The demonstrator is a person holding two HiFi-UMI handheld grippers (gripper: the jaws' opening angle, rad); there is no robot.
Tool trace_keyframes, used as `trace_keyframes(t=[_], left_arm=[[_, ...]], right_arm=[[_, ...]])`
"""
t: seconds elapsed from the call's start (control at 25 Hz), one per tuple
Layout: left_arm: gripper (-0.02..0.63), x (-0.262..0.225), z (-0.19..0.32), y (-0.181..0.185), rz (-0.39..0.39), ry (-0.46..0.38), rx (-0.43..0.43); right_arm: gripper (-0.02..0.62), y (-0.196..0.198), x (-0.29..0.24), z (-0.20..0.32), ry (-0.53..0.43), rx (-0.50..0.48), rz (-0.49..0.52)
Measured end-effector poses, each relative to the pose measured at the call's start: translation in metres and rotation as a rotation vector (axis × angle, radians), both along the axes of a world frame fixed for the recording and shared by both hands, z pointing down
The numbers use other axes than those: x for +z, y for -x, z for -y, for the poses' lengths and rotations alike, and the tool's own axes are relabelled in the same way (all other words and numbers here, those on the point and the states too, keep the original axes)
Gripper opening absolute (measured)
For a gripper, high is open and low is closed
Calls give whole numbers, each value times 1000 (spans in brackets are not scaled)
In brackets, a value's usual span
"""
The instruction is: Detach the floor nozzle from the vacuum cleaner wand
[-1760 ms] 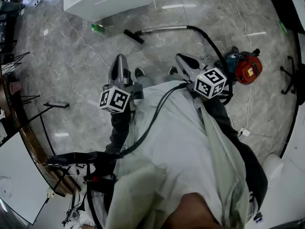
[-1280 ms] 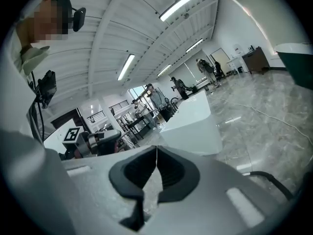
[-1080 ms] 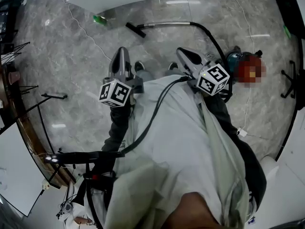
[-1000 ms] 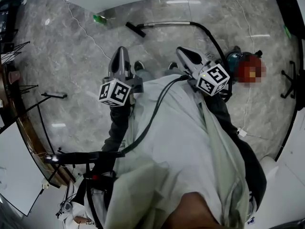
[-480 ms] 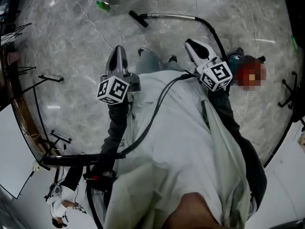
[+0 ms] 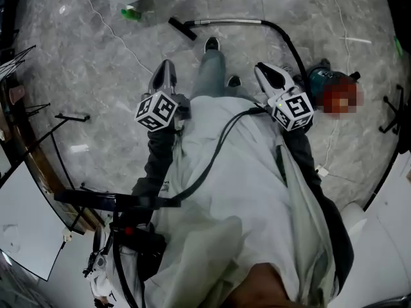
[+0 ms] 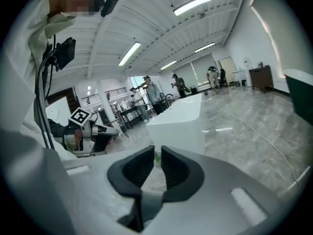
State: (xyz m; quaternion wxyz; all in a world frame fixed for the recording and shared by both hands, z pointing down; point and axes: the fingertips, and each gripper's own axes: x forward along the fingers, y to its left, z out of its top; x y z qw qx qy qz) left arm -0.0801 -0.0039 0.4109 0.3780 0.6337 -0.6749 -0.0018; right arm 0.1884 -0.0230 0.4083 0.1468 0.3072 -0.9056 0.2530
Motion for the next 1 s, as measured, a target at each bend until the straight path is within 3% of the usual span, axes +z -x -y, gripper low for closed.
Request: trace_keyframes(t=[0.08, 0.16, 0.28, 0.36, 0.52, 0.64, 0.72, 0.8, 0.92, 1.0], left_arm=[[8, 23, 25, 4, -15, 51, 20], [8, 48, 51, 12, -23, 100, 28], [17, 99, 91, 27, -20, 183, 38], [29, 148, 119, 36, -30, 244, 52], [53, 290, 155, 42, -182, 421, 17], [64, 402, 164, 27, -297, 556, 39], [64, 452, 158, 21, -305, 606, 75], [58, 484, 146, 19, -303, 624, 89], [58, 518, 106, 24, -305, 661, 58], [58, 538, 74, 36, -288, 695, 24]], right_arm=[[92, -9, 17, 23, -8, 34, -90], [160, -10, 45, 41, -34, -25, -240], [164, -1, 98, 63, -60, -187, -458], [164, 8, 141, 78, -56, -276, -545], [164, 37, 233, 116, 18, -324, -537], [164, 48, 310, 142, -54, -347, -602], [164, 49, 378, 148, -100, -412, -677], [164, 48, 456, 155, -71, -458, -714], [164, 47, 559, 168, -3, -476, -727], [169, 53, 615, 172, -32, -536, -774]])
